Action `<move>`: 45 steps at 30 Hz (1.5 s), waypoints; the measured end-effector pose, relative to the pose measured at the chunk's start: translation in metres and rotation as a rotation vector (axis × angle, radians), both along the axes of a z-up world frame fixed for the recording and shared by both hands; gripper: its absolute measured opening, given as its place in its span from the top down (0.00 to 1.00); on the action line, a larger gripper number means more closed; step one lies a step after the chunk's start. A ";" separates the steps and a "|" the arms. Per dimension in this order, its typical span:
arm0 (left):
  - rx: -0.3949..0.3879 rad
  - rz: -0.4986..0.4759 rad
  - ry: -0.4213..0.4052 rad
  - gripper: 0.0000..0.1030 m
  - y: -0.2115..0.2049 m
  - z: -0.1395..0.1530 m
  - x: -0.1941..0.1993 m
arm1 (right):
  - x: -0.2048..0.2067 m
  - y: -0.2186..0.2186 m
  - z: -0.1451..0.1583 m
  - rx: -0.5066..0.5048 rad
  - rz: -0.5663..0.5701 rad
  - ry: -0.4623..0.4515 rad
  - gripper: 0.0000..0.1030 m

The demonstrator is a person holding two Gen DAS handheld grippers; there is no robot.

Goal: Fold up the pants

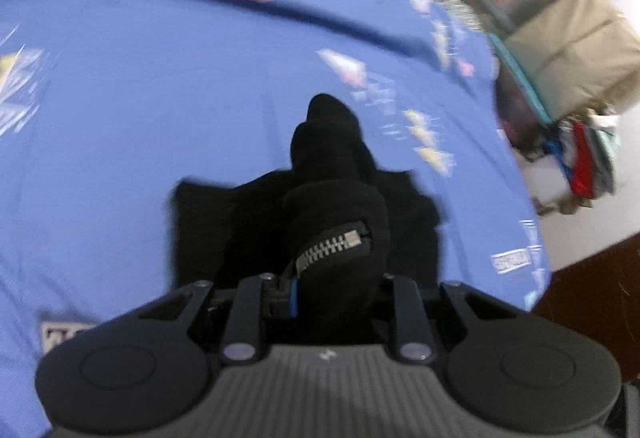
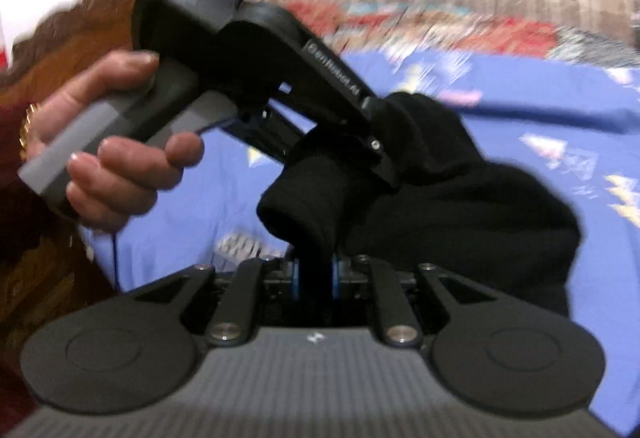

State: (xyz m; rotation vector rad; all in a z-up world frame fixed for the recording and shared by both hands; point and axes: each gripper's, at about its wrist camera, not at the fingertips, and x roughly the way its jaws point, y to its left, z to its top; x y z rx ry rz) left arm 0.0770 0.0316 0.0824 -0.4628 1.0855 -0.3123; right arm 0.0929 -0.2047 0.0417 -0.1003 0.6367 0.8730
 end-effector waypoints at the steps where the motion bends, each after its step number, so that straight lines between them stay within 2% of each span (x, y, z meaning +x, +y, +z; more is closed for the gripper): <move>1: 0.013 0.009 0.028 0.76 0.005 -0.015 0.001 | 0.005 0.009 -0.010 -0.037 0.023 0.035 0.73; 2: 0.026 0.021 0.055 0.73 0.007 -0.028 0.004 | 0.010 0.016 -0.020 -0.066 0.044 0.080 0.61; 3: 0.032 0.038 0.081 0.72 0.010 -0.043 0.006 | 0.015 0.019 -0.028 -0.076 0.068 0.117 0.57; 5: -0.022 0.072 0.096 0.67 0.020 -0.062 0.007 | 0.018 0.016 -0.030 -0.059 0.079 0.144 0.57; 7: -0.080 0.102 0.086 0.66 0.026 -0.065 0.007 | 0.018 0.001 -0.016 -0.008 0.082 0.137 0.55; 10: -0.076 0.095 0.065 0.62 0.023 -0.058 0.006 | 0.018 -0.031 0.000 0.091 0.033 0.134 0.55; 12: -0.047 0.081 0.035 0.53 0.023 -0.050 -0.002 | 0.022 -0.059 0.008 0.151 -0.054 0.120 0.55; 13: -0.035 0.073 0.015 0.44 0.020 -0.044 -0.006 | 0.025 -0.072 0.010 0.171 -0.111 0.111 0.56; 17: -0.017 0.050 -0.048 0.16 0.015 -0.024 -0.032 | 0.065 -0.104 0.011 0.167 -0.316 0.115 0.69; 19: 0.011 0.047 -0.090 0.17 0.011 -0.016 -0.045 | 0.087 -0.109 0.007 0.184 -0.343 0.132 0.70; 21: 0.069 0.044 -0.086 0.37 0.006 -0.016 -0.053 | 0.112 -0.097 -0.001 0.193 -0.346 0.174 0.76; 22: 0.112 0.034 -0.064 0.54 0.004 -0.020 -0.058 | 0.128 -0.090 -0.008 0.185 -0.345 0.202 0.80; 23: 0.157 0.031 -0.037 0.58 0.001 -0.027 -0.061 | 0.131 -0.085 -0.015 0.167 -0.340 0.239 0.81; 24: 0.171 0.039 -0.014 0.58 0.000 -0.035 -0.064 | 0.148 -0.078 -0.026 0.139 -0.339 0.291 0.82; 26: 0.147 0.076 0.011 0.57 0.007 -0.048 -0.071 | 0.171 -0.055 -0.053 0.051 -0.344 0.398 0.94; 27: 0.133 0.092 0.005 0.56 0.009 -0.051 -0.074 | 0.169 -0.046 -0.064 0.009 -0.346 0.419 0.96; 29: 0.134 0.109 0.001 0.54 0.010 -0.048 -0.077 | 0.165 -0.030 -0.070 -0.033 -0.351 0.380 0.98; 31: 0.153 0.087 -0.016 0.53 0.012 -0.036 -0.081 | 0.157 -0.024 -0.058 -0.042 -0.338 0.339 0.94; 34: 0.143 0.094 -0.085 0.55 0.026 -0.004 -0.080 | 0.131 -0.053 -0.026 0.047 -0.341 0.253 0.90; 38: 0.065 0.103 -0.198 0.55 0.037 0.037 -0.059 | 0.085 -0.098 0.001 0.213 -0.333 0.222 0.90; 41: 0.038 0.039 -0.205 0.57 0.011 0.040 -0.023 | 0.062 -0.105 0.003 0.235 -0.302 0.228 0.90; 45: 0.038 -0.009 -0.148 0.58 -0.026 0.009 0.017 | 0.045 -0.098 -0.011 0.243 -0.240 0.300 0.90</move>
